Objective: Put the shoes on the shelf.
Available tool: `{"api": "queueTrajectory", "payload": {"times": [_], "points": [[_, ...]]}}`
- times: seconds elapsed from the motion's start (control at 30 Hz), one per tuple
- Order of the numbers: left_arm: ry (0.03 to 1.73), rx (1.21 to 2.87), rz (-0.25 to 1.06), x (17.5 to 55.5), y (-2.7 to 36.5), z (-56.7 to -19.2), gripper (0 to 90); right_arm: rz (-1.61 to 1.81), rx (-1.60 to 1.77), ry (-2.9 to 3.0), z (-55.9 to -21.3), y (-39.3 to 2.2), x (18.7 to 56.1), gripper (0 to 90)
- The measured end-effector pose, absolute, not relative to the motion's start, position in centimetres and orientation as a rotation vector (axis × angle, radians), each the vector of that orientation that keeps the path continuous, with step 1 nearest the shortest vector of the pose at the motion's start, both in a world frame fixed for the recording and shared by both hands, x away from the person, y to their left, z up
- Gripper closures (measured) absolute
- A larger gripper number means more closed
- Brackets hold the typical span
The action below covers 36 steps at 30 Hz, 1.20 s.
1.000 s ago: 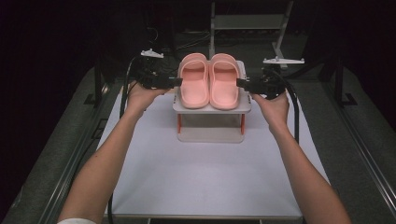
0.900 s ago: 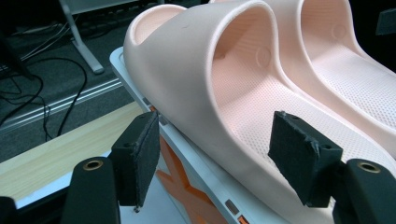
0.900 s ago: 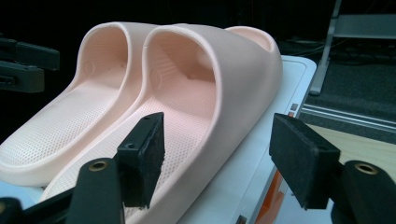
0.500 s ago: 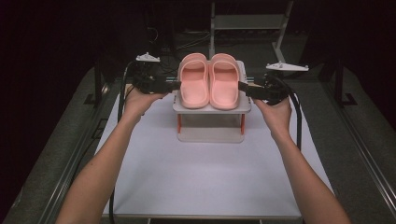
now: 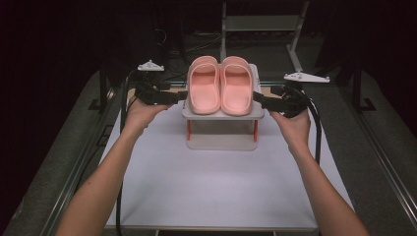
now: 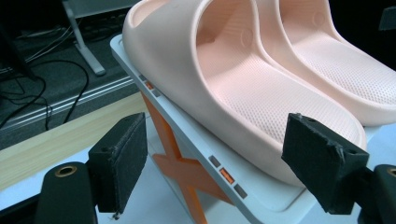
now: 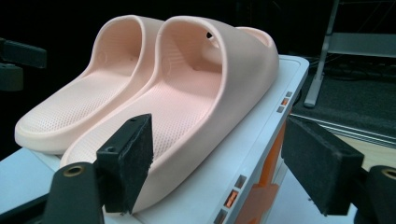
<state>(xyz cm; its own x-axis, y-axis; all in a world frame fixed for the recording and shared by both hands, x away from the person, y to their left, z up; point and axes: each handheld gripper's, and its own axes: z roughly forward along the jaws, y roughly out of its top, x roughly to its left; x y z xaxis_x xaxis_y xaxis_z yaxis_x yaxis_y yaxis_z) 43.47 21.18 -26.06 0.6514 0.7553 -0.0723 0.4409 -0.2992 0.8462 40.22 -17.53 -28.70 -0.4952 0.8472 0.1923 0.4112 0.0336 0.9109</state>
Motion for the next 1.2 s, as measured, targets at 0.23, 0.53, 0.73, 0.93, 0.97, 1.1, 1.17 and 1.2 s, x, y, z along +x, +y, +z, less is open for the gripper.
{"api": "queueTrajectory", "payload": {"times": [0.23, 0.53, 0.73, 0.93, 0.97, 1.1, 1.17, 1.2], "points": [[0.95, 1.941, 0.428, 43.0, 21.6, -26.5, 19.7, 1.454, 1.275, 1.913, -29.0, -17.8, 39.7, 23.6], [0.959, 1.934, 0.426, 42.3, 22.2, -27.1, 19.1, 1.441, 1.273, 1.913, -29.4, -18.3, 38.9, 22.8], [0.955, 1.933, 0.43, 41.8, 22.3, -27.2, 18.4, 1.44, 1.281, 1.921, -29.9, -18.7, 38.4, 22.3], [0.956, 1.928, 0.441, 41.5, 22.3, -27.5, 17.6, 1.446, 1.284, 1.918, -30.3, -19.0, 38.0, 22.1], [0.957, 1.925, 0.443, 41.5, 22.3, -27.6, 17.6, 1.446, 1.286, 1.917, -30.4, -19.1, 37.9, 22.0], [0.957, 1.923, 0.444, 41.2, 22.3, -27.8, 17.3, 1.448, 1.292, 1.916, -30.6, -19.3, 37.6, 21.8], [0.957, 1.923, 0.443, 41.1, 22.3, -28.0, 16.7, 1.453, 1.292, 1.914, -30.7, -19.5, 37.4, 21.7], [0.958, 1.923, 0.44, 41.1, 22.3, -28.1, 16.7, 1.456, 1.291, 1.913, -30.7, -19.5, 37.4, 21.7]]}}
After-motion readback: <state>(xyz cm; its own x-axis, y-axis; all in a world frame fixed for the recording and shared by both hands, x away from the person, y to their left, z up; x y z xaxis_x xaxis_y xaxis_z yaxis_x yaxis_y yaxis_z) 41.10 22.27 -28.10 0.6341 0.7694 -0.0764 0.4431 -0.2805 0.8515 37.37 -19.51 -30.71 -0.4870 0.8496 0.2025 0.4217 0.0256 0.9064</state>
